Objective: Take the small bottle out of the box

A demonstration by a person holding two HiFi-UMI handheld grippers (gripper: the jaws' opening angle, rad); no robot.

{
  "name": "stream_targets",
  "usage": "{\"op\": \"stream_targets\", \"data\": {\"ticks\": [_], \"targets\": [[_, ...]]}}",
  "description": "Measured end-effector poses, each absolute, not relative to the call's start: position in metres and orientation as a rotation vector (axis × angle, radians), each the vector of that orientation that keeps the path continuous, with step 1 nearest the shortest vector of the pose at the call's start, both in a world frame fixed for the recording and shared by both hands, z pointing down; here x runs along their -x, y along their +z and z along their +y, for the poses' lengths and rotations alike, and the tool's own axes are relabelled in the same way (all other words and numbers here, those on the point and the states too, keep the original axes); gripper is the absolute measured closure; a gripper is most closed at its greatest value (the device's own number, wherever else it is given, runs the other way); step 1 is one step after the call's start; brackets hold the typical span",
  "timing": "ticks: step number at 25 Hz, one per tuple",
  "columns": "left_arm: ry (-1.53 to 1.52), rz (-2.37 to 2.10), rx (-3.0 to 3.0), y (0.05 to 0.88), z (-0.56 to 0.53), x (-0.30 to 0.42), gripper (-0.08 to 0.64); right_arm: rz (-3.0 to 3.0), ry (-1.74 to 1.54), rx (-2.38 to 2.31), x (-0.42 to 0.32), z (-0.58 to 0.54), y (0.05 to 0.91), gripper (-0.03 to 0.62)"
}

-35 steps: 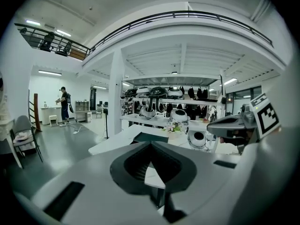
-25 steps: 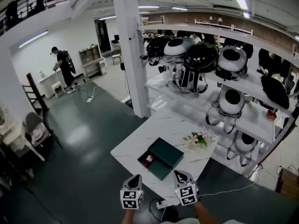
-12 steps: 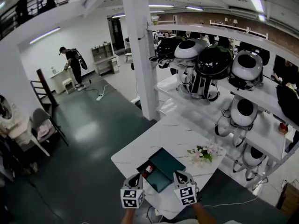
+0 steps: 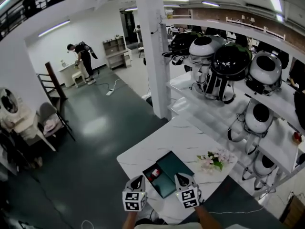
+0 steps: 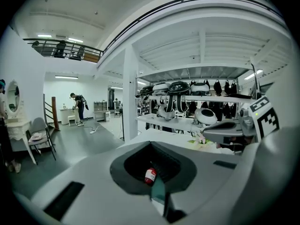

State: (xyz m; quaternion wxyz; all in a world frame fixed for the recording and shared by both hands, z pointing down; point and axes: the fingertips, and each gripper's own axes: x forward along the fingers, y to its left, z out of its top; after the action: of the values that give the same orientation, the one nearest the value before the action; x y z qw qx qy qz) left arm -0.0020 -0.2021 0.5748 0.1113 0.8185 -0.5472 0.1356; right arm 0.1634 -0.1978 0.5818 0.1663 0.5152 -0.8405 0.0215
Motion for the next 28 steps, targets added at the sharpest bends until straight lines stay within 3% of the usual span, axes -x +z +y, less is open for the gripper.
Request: {"op": "stream_targets", "data": {"ticks": [28], "targets": [[0.456, -1.391, -2.417, 0.63, -0.281, 0.071, 0.541, -2.239, 0.222, -1.416, -0.074, -0.253, 0.646, 0.571]]}}
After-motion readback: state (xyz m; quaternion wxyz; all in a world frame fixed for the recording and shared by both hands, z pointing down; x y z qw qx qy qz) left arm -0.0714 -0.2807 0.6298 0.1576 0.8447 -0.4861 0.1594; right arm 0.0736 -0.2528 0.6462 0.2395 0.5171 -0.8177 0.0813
